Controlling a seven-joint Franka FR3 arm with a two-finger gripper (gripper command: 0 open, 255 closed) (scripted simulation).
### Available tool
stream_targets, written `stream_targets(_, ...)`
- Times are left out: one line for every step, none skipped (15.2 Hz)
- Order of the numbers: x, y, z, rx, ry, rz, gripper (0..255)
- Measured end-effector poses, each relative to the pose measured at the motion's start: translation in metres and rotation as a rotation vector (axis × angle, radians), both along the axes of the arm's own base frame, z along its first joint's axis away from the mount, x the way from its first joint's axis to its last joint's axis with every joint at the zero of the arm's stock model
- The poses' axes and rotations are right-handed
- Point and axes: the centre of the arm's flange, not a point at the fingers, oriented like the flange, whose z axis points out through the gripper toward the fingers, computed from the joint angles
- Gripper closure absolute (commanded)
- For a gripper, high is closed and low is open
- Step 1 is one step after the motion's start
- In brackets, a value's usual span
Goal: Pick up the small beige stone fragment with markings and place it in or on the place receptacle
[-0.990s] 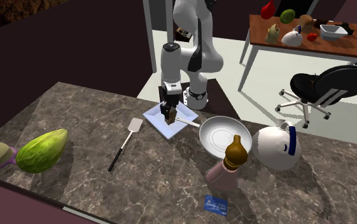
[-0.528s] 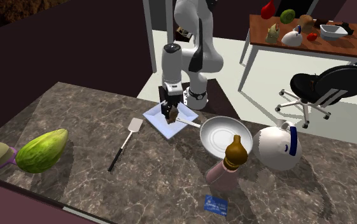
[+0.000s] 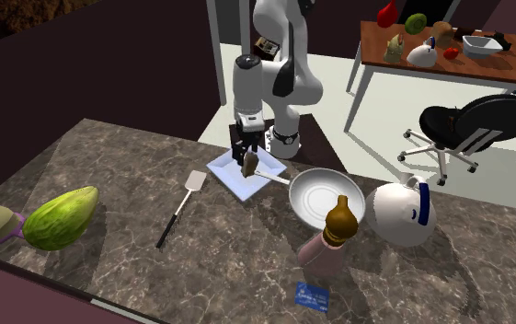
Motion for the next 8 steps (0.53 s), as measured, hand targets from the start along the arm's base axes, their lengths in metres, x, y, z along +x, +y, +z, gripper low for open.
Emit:
stream_targets(-0.0016, 0.0022, 0.0117, 0.000, 0.000, 0.000, 0)
stream_targets(-0.0028, 0.0023, 0.0163, 0.001, 0.001, 0.000, 0)
stream_targets(-0.0033, 0.0020, 0.0189, 0.001, 0.002, 0.000, 0)
stream_targets(-0.0032, 0.0020, 0.0202, 0.002, 0.002, 0.000, 0)
stream_targets(-0.0033, 0.0020, 0.0209, 0.002, 0.002, 0.000, 0)
stream_targets(-0.0033, 0.0021, 0.0212, 0.002, 0.002, 0.000, 0)
stream_targets(-0.0033, 0.0022, 0.0214, 0.002, 0.002, 0.000, 0)
stream_targets(-0.0034, 0.0022, 0.0214, 0.002, 0.002, 0.000, 0)
